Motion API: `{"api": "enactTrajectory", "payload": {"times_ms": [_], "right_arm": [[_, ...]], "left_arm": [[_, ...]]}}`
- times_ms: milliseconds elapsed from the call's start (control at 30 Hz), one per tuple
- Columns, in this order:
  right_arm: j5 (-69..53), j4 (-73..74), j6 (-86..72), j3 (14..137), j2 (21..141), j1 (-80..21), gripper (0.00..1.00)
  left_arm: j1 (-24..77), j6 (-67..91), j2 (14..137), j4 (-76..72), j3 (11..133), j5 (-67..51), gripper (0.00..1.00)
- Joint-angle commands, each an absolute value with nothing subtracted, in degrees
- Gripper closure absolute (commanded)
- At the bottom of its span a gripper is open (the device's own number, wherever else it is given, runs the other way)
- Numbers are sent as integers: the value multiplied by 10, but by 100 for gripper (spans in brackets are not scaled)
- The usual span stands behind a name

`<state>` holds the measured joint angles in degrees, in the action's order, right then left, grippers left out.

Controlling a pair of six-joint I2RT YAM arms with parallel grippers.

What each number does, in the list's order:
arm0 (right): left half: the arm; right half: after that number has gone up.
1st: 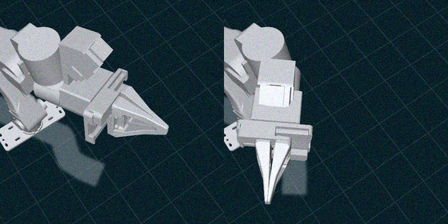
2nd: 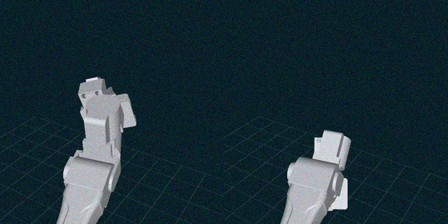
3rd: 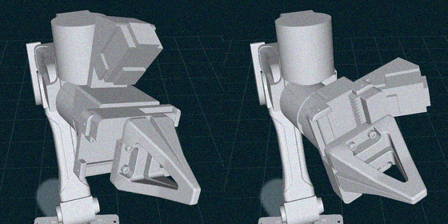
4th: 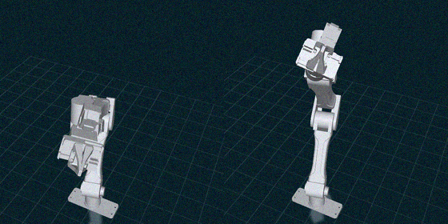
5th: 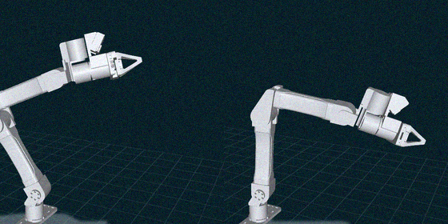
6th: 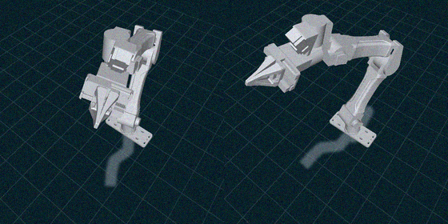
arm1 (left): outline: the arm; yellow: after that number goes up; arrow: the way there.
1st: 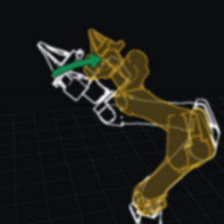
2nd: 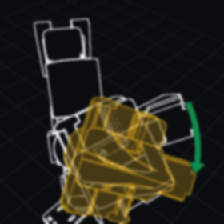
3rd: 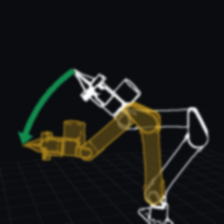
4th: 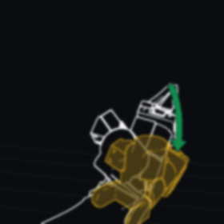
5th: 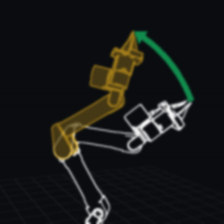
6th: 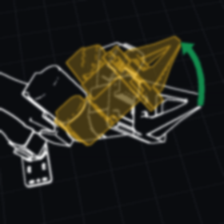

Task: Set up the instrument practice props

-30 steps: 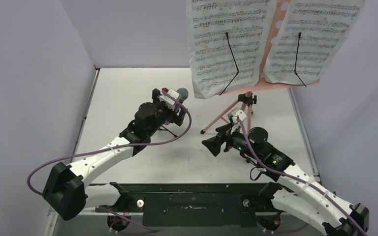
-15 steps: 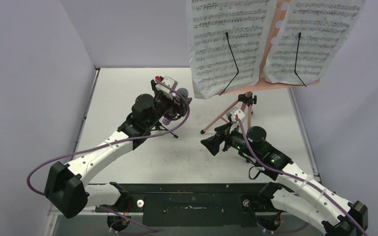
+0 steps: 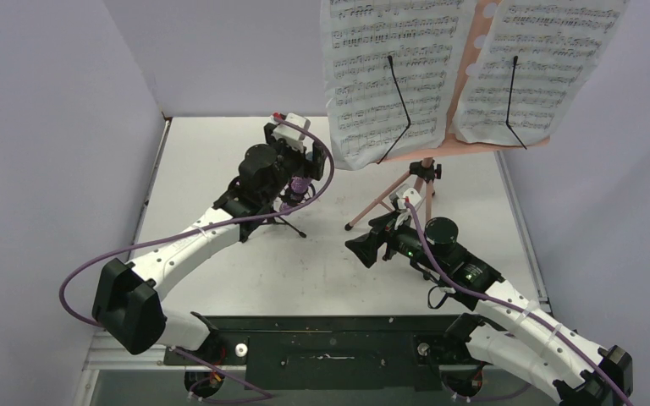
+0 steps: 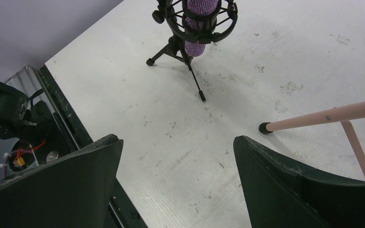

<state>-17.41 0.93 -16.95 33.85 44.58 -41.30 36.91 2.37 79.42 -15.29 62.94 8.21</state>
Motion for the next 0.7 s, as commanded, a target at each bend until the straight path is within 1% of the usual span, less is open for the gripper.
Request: {"api": "enactTrajectory", "payload": {"times_ms": [0,200,400,500,667], "right_arm": [[-176,-25,-168,352,442,-413,10],[-182,-32,-168,351,449,-413,10],[-186,-38,-171,350,454,-413,10],[-187,-36,-172,351,453,-413,10],[-184,-30,-170,354,452,-413,10]], "left_arm": [[365,27,786,-138,633,109,24],[365,39,768,-134,593,130,26],[365,38,762,-130,592,133,26],[365,39,755,-135,602,126,20],[365,63,725,-169,600,77,0]]}}
